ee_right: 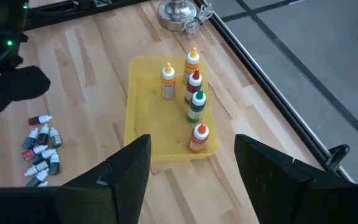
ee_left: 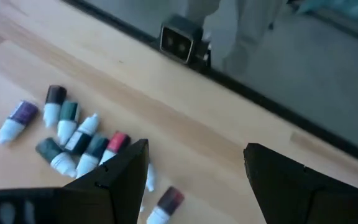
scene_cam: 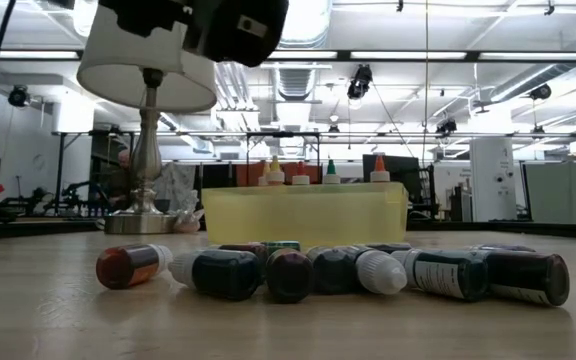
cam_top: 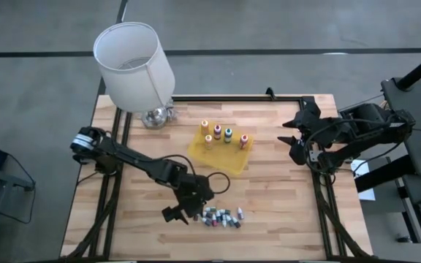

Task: Pick & Place food coloring
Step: Put the small orange food coloring bottle into the yellow bin

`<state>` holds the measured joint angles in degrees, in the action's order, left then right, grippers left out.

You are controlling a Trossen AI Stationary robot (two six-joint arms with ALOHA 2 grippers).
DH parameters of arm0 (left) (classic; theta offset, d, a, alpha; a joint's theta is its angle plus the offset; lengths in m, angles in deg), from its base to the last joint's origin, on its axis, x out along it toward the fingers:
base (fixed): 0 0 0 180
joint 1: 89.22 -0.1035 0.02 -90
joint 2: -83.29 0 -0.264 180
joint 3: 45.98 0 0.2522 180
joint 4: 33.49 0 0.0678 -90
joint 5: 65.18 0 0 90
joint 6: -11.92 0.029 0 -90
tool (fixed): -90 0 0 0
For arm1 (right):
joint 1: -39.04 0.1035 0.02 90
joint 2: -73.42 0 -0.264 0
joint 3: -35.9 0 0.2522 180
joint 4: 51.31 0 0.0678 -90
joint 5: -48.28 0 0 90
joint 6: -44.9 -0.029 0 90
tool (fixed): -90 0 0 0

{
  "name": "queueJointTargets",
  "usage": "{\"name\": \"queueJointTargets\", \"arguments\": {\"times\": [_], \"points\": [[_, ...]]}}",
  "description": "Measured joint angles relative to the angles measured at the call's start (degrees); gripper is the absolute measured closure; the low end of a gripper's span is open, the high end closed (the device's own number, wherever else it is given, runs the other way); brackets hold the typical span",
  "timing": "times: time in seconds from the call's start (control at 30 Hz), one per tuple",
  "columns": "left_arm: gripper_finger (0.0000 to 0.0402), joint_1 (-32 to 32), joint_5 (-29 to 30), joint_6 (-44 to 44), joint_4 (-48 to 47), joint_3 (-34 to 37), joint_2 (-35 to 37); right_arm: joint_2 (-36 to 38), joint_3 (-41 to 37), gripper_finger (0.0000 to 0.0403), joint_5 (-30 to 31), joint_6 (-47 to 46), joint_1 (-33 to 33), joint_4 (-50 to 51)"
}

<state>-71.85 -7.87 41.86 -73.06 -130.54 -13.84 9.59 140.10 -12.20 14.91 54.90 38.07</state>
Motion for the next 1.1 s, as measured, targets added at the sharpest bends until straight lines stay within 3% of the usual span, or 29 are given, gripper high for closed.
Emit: {"name": "queueJointTargets", "arguments": {"times": [0.5, 0.87, 1.1], "points": [[0.0165, -4.16, -1.23, -3.72, 1.19, 0.9, -5.48, 0.0, -2.96, 0.0179, -3.04, -0.02, 0.04, -0.09], [0.0165, -4.2, -0.61, -18.02, -3.34, 0.94, -6.38, -0.02, -2.96, 0.0179, -2.99, 0.19, 0.02, -0.09], [0.0165, -4.49, -0.4, -19.47, -6.2, 0.92, -6.37, -0.01, -2.96, 0.0179, -2.98, 0.22, 0.02, -0.09]]}}
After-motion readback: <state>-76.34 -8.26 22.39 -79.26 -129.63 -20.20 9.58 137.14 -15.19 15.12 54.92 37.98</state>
